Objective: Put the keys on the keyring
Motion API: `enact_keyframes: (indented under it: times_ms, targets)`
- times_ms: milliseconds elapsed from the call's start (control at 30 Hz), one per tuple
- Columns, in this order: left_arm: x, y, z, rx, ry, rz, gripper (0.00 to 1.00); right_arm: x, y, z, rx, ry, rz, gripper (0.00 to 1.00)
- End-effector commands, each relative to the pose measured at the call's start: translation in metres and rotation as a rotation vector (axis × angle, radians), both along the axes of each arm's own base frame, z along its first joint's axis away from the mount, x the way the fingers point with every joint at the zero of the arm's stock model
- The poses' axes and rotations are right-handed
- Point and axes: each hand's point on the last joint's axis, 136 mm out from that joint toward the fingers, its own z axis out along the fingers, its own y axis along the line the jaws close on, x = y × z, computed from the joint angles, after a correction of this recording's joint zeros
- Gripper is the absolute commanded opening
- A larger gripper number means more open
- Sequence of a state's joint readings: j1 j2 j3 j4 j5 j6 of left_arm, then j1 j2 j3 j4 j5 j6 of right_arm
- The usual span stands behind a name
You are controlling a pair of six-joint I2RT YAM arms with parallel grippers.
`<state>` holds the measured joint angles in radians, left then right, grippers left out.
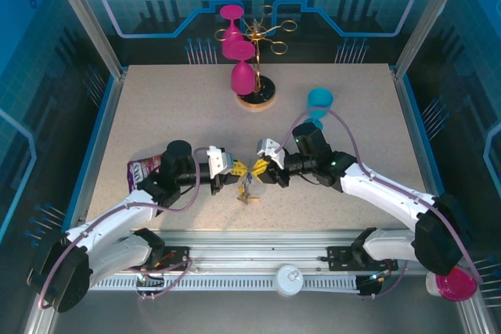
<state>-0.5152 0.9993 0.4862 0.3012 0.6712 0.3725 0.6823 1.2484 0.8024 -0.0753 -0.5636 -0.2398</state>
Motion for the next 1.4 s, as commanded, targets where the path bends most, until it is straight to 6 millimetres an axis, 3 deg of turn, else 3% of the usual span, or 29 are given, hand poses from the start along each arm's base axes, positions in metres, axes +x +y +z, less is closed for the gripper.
enact_keyframes:
  times_ms: [0, 367, 633, 833, 867, 900, 967, 1133, 1367]
  targets:
    - [-0.008, -0.002, 0.013, -0.044, -0.049, -0.04, 0.0, -0.002, -0.001, 0.013, 0.054, -0.075, -0.009, 0.26]
    - [-0.008, -0.003, 0.011, -0.041, -0.039, -0.043, 0.0, -0.003, 0.014, 0.025, 0.103, -0.155, 0.043, 0.27]
    - [-0.009, -0.004, 0.013, -0.046, -0.033, -0.051, 0.0, -0.004, 0.018, 0.02, 0.107, -0.14, 0.065, 0.15]
    - [-0.007, -0.003, 0.01, -0.041, -0.015, -0.04, 0.0, -0.005, 0.021, 0.024, 0.13, -0.137, 0.076, 0.0]
    - [-0.005, -0.003, 0.008, -0.033, -0.009, -0.026, 0.03, -0.005, 0.021, 0.023, 0.121, -0.136, 0.075, 0.0]
    - [-0.003, -0.002, 0.006, -0.021, -0.005, -0.012, 0.14, -0.004, 0.019, 0.023, 0.106, -0.138, 0.071, 0.0]
    - [-0.001, 0.0, 0.002, 0.009, -0.006, -0.002, 0.2, -0.003, 0.016, 0.019, 0.062, -0.137, 0.066, 0.0]
    - [0.002, 0.003, -0.004, 0.079, -0.012, 0.011, 0.21, -0.008, 0.006, -0.001, -0.097, -0.123, 0.088, 0.0]
    - [0.003, 0.002, -0.007, 0.112, -0.015, 0.006, 0.2, -0.012, 0.009, 0.001, -0.236, -0.16, 0.159, 0.0]
